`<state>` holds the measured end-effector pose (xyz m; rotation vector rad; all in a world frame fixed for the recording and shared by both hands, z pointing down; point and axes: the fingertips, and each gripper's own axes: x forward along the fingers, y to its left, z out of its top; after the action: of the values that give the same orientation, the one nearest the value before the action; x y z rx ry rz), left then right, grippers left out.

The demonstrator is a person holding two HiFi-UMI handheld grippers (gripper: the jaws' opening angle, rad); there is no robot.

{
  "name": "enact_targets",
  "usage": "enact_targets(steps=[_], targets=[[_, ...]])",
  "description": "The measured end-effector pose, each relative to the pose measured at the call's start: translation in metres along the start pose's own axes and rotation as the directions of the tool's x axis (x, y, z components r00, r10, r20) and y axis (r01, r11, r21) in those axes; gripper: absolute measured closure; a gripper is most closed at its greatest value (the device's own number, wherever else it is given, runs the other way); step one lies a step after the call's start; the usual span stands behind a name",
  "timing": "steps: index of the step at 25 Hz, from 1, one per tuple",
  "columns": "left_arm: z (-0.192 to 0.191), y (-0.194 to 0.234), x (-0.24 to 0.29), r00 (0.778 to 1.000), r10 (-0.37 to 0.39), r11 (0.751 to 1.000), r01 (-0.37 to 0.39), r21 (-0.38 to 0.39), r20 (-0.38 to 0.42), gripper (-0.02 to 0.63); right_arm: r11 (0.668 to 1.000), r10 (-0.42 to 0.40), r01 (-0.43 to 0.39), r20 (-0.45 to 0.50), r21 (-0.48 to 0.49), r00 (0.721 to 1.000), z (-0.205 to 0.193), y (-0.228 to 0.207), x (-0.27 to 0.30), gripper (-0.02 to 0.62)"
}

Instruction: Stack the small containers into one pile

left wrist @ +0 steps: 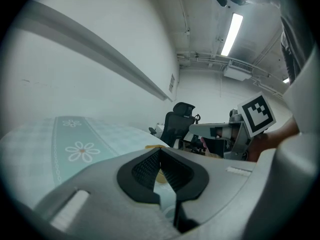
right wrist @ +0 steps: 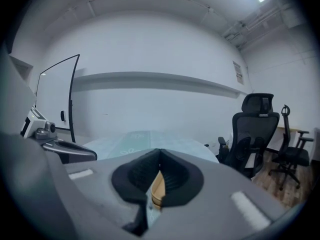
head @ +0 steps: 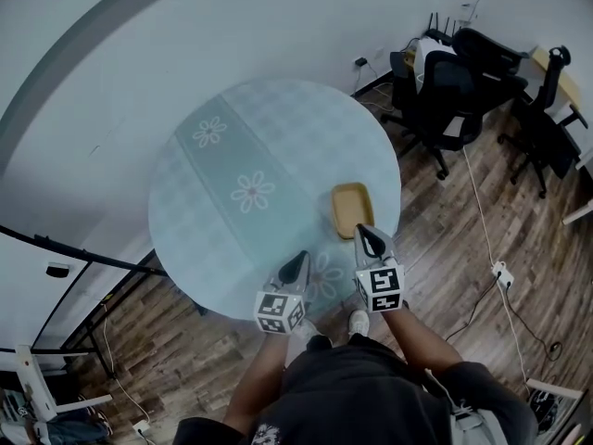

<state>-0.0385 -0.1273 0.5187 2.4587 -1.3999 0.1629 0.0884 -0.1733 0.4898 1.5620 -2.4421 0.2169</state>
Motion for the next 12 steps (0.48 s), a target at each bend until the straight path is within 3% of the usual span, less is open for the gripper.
enact_targets(steps=[12], targets=[[0.023,-0.002,0.000,0.999,-0.009,1.000,0.008,0.024,0.032,0.601,0.999,0.009,-0.008,0.024,-0.037,1.000,0.023,-0.003,-0.008,0.595]])
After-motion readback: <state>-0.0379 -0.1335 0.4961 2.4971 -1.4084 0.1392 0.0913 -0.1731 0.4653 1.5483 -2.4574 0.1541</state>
